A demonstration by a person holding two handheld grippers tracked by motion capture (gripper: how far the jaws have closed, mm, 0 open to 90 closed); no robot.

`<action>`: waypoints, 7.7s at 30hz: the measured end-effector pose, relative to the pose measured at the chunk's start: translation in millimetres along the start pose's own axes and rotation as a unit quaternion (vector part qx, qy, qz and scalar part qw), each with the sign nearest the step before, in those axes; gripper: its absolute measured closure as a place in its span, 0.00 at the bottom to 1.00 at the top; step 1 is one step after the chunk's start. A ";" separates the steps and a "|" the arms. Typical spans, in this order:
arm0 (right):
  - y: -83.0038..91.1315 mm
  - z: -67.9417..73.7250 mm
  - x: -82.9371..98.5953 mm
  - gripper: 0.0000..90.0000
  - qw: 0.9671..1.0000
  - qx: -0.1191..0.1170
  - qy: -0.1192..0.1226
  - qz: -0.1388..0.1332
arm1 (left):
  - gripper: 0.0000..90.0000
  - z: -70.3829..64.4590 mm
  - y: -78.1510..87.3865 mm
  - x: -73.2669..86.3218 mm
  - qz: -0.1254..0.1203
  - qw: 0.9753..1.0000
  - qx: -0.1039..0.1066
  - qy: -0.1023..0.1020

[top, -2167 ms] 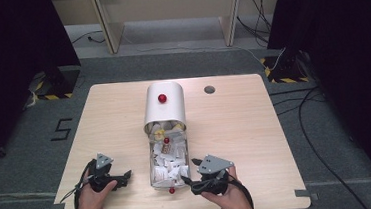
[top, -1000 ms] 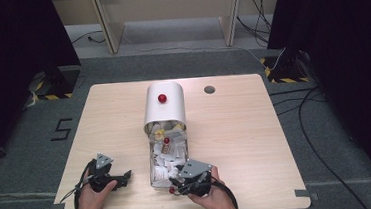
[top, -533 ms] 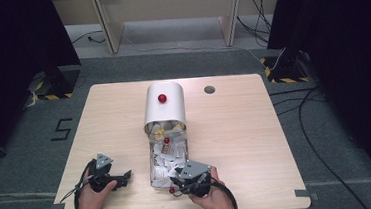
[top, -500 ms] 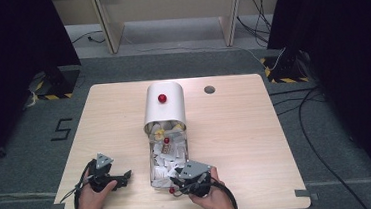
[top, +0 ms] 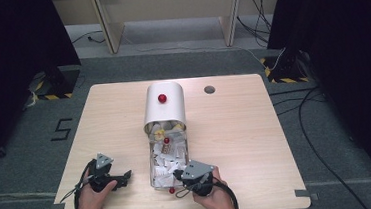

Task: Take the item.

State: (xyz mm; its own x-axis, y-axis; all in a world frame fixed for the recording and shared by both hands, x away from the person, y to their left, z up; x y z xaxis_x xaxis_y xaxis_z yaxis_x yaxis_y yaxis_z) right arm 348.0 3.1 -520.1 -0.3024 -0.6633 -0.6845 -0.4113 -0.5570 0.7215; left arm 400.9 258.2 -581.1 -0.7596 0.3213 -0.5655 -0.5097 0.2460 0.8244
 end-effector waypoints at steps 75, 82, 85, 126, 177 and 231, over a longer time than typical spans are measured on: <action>-14.3 25.0 -16.3 0.91 0.995 -0.060 0.078 -0.013 | 0.00 -0.1 -0.1 -0.1 0.000 1.000 0.000 -0.001; -6.7 17.8 -17.0 1.00 0.995 -0.054 0.076 -0.028 | 0.00 -0.1 -0.1 -0.2 0.000 1.000 0.000 -0.001; -2.5 16.1 -18.8 1.00 0.995 -0.056 0.073 -0.036 | 0.00 -0.1 -0.1 -0.1 0.000 1.000 0.000 -0.001; 73.4 -52.3 -15.9 1.00 0.994 0.028 0.001 -0.110 | 0.00 -0.1 -0.1 -0.2 0.000 1.000 0.001 -0.001; 113.4 -124.6 36.7 1.00 0.983 0.119 -0.087 -0.107 | 0.00 -0.1 -0.1 -0.2 0.000 1.000 0.001 -0.001; 85.1 -173.4 102.6 1.00 0.975 0.160 -0.151 -0.026 | 0.00 -0.1 -0.1 -0.2 0.000 1.000 0.001 -0.001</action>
State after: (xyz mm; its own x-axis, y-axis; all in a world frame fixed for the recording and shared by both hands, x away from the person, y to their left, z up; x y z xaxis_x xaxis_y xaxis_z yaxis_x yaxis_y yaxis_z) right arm 431.0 -199.0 -510.8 -0.4934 -0.4332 -0.7542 -0.6656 -0.3702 0.6480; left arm 401.1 258.1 -581.1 -0.7586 0.3234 -0.5656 -0.5093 0.2471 0.8244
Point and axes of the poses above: each handheld gripper's, and its own axes: y roughly backward along the jaws, x roughly out of its underside, z roughly to its left, the point moved 8 cm from there along -y, roughly forward along the jaws, and after that the axes turned 12 degrees about z, right-handed, at the moved point
